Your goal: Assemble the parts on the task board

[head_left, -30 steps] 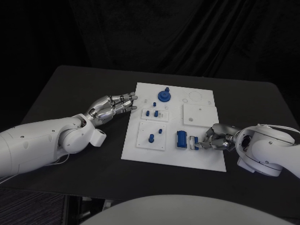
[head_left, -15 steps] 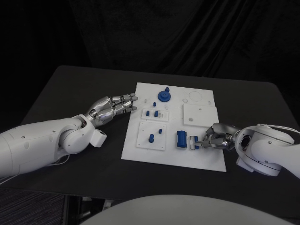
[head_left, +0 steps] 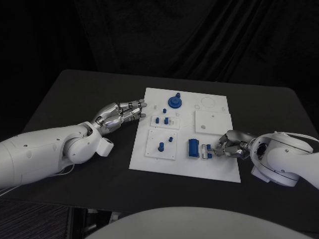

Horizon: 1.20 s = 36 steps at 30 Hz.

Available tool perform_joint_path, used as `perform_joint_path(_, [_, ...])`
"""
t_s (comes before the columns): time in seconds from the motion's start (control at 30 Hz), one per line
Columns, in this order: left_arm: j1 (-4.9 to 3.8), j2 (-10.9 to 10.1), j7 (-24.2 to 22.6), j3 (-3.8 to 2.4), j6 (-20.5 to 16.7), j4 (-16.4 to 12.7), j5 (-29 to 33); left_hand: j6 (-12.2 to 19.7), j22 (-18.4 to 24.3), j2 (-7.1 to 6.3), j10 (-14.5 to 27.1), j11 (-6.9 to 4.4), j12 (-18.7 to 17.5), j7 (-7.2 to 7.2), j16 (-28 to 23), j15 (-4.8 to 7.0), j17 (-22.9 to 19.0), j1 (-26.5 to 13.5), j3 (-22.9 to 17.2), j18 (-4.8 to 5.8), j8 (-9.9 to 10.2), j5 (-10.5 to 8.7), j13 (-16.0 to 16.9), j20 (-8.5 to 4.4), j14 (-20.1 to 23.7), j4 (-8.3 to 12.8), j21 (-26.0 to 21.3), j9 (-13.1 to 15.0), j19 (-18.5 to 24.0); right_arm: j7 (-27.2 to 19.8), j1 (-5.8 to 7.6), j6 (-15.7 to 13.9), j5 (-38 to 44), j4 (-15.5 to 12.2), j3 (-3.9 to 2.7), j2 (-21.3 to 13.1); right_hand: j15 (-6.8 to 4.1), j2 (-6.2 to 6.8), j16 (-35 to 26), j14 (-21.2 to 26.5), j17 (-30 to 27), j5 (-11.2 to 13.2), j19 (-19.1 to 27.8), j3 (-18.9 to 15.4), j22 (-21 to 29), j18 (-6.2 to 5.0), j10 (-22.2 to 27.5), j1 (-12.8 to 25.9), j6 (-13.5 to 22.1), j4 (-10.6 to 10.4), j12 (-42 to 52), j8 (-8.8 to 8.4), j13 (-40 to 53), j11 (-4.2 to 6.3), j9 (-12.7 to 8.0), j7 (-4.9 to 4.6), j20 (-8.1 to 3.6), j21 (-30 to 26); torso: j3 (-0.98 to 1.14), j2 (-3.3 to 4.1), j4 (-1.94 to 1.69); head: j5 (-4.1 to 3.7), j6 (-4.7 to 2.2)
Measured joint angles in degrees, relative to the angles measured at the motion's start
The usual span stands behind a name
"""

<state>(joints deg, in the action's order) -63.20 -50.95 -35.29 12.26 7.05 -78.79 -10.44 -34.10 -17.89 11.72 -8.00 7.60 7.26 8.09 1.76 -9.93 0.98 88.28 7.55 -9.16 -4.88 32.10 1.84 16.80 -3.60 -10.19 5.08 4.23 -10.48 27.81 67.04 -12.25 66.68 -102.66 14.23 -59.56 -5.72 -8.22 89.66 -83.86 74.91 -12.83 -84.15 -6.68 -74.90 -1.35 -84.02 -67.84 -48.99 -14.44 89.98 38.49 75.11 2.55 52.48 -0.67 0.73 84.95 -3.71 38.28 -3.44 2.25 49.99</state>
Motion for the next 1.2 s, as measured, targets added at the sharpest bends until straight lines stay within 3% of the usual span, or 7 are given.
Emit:
perform_joint_path(0.3, [0.05, 0.0, 0.0, 0.00, 0.1, 0.0, 0.0, 0.0, 0.0, 0.00, 0.0, 0.00, 0.0, 0.00, 0.0, 0.00, 0.0, 0.0, 0.0, -0.06, 0.0, 0.00, 0.0, 0.00, 0.0, 0.0, 0.0, 0.0, 0.0, 0.1, 0.00, 0.2, -0.1, 0.2, 0.00, 0.0, -0.20, -0.29, 0.0, -0.2, 0.0, 0.0, 0.0, 1.3, 0.0, 0.00, 0.0, -2.3, 0.4, 2.3, 0.4, 0.00, 0.0, 0.02, 0.1, -0.01, 0.00, -0.1, 0.01, -0.01, -0.05, -0.09, 0.00])
perform_joint_path(0.53, [0.12, 0.1, 0.1, 0.00, 0.1, 0.0, 0.0, 0.0, 0.0, 0.00, 0.0, 0.00, 0.0, 0.00, 0.0, 0.00, 0.0, 0.0, 0.0, -0.08, 0.0, 0.00, 0.0, 0.00, 0.0, 0.0, 0.0, 0.0, 0.0, 0.2, 0.00, 0.6, -0.1, 0.3, -0.01, 0.0, -0.20, 0.53, 0.0, -0.2, 0.0, 0.0, 0.0, 1.8, 0.0, 0.00, -0.1, -4.0, 0.4, 4.3, 0.4, 0.00, 0.0, 0.10, 0.1, -0.01, 0.00, -0.2, 0.00, -0.02, -0.05, -0.05, 0.00])
perform_joint_path(0.77, [0.19, 0.1, 0.1, 0.00, 0.2, 0.1, 0.0, 0.0, 0.0, 0.00, 0.0, 0.00, 0.0, 0.00, 0.0, 0.00, 0.0, 0.0, 0.0, -0.09, 0.0, 0.00, 0.0, 0.00, 0.0, 0.0, 0.0, 0.0, 0.0, 0.3, 0.00, 0.7, -0.2, 0.2, -0.05, -0.1, -0.20, 0.61, 0.0, -0.2, 0.0, 0.0, 0.0, 1.9, 0.0, 0.00, -0.1, -4.4, 0.8, 4.8, 0.3, -0.28, 0.0, 0.10, 0.0, -0.01, 0.00, -0.3, -0.03, -0.02, -0.04, -0.05, 0.00])
perform_joint_path(0.93, [0.21, 0.1, 0.2, 0.00, 0.2, 0.1, 0.0, 0.0, 0.0, 0.00, 0.0, 0.00, 0.0, 0.00, 0.0, 0.00, 0.0, 0.0, 0.0, -0.09, 0.0, 0.00, 0.0, 0.00, 0.0, 0.0, 0.0, 0.0, 0.0, 0.8, 0.00, 0.7, 0.2, 0.1, -0.06, -0.4, -0.19, 0.64, -0.1, -0.2, 0.0, 0.0, 0.0, 1.6, 0.0, 0.00, -0.1, -4.3, 1.9, 5.3, 0.2, -1.69, 0.0, 0.10, -0.8, -0.66, 0.00, -0.5, -0.02, -0.01, -0.04, -0.08, 0.00])
perform_joint_path(1.03, [0.22, 0.1, 0.2, 0.00, 0.2, 0.1, 0.0, 0.2, 0.0, 0.00, 0.0, 0.00, 0.0, 0.16, 0.0, 0.00, 0.0, 0.0, 0.0, -0.10, 0.0, 0.00, 0.0, 0.00, 0.0, 0.0, 0.0, 0.0, 0.0, 1.6, 0.00, 1.0, 1.8, -0.2, -0.07, -0.6, -0.20, 1.71, -0.2, -0.2, 0.0, 0.0, 0.0, 0.8, 0.0, 0.00, -0.1, -3.3, 3.0, 4.9, -0.1, -3.11, -0.3, 0.10, -1.9, -1.13, 0.00, -1.1, -0.01, -0.01, -0.04, -0.08, 0.00])
perform_joint_path(1.2, [0.25, 0.0, 0.3, 0.00, 0.3, 0.1, 0.0, 0.2, 0.0, 0.00, 0.0, 0.00, 0.0, 0.21, 0.0, 0.00, 0.0, 0.0, 0.0, -0.10, 0.0, 0.00, 0.0, 0.00, 0.0, 0.0, 0.0, 0.0, 0.0, 3.1, 0.00, 1.7, 7.0, -0.7, -0.11, -0.6, 0.00, 2.29, -0.2, 0.0, 0.0, 0.0, 0.0, 0.6, 0.0, 0.00, 0.0, -3.1, 3.2, 5.5, -0.3, -4.90, -0.2, -0.42, -3.7, -1.35, 0.00, -1.5, 0.00, -0.01, -0.01, -0.01, 0.00])
